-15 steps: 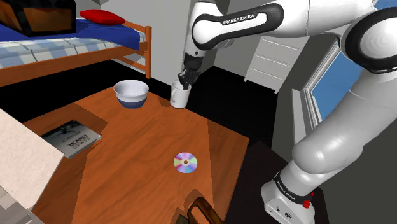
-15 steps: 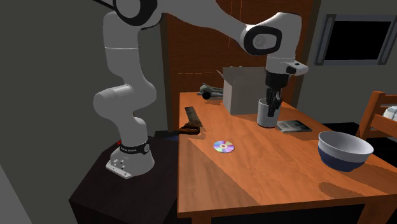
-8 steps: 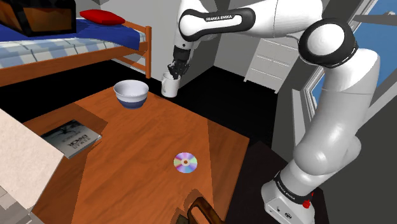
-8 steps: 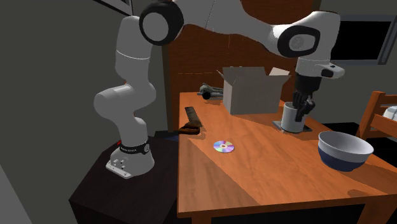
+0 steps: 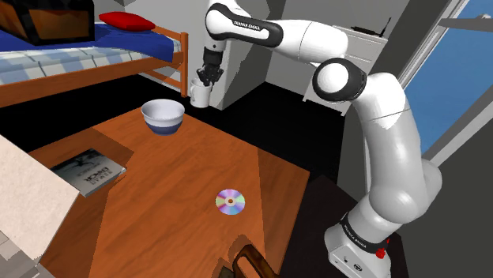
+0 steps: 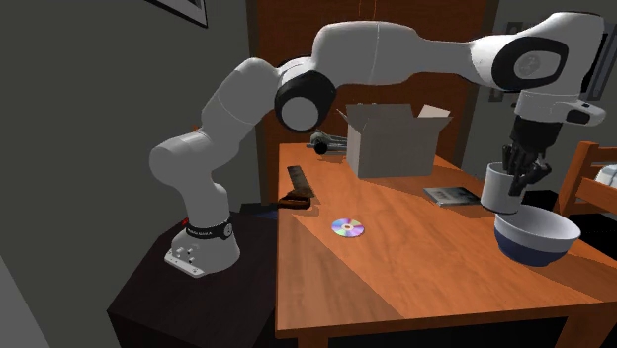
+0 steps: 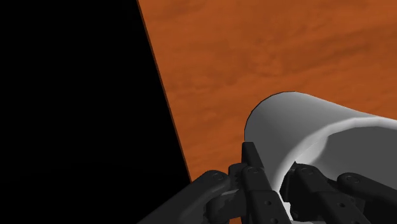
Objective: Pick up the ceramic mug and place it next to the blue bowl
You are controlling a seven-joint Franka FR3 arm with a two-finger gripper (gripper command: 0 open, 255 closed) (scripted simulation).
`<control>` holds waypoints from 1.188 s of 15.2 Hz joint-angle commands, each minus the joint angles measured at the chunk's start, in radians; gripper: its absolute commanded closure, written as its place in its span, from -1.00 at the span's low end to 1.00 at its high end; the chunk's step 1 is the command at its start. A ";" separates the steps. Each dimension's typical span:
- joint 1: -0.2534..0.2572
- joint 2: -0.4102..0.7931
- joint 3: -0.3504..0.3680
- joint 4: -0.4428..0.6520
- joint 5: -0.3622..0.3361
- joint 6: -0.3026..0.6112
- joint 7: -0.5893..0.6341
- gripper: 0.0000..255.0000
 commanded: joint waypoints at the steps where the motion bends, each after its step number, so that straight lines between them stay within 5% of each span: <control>1: 0.016 0.051 -0.010 0.065 -0.010 -0.013 -0.007 1.00; 18: -0.033 0.045 -0.013 -0.188 -0.018 0.223 0.009 1.00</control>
